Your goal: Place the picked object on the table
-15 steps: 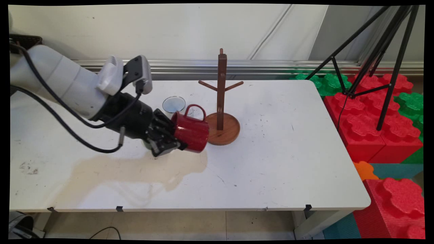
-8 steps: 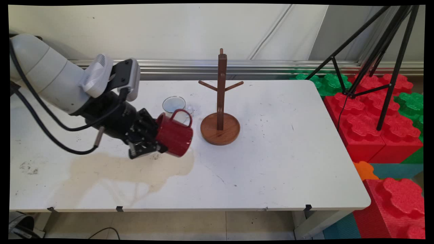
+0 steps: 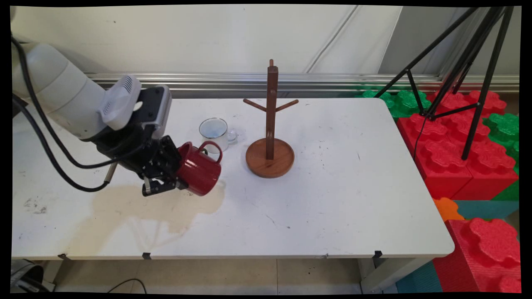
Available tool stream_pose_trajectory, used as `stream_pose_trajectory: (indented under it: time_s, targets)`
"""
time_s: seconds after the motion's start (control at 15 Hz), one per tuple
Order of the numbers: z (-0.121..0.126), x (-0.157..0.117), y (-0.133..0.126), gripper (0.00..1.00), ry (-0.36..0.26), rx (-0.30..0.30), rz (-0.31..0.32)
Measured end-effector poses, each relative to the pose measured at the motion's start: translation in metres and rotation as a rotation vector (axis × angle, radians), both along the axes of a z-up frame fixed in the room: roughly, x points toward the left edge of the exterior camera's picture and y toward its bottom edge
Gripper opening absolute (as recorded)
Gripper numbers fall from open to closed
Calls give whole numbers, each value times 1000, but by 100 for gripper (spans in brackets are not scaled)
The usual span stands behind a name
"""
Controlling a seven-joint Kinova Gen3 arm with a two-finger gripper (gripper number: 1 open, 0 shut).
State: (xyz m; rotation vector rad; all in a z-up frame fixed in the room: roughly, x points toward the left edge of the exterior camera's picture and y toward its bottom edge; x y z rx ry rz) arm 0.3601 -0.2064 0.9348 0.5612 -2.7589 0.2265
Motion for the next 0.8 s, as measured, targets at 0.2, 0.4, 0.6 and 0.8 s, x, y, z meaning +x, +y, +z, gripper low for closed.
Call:
stream_pose_trajectory:
  time_s: [0.2,0.4,0.6,0.8]
  targets:
    - [-8,-1,0,0,-70,19,-9]
    - [-18,2,6,0,-153,50,-20]
    - [-22,10,14,0,-217,74,-28]
    - [-25,21,22,0,-288,95,-36]
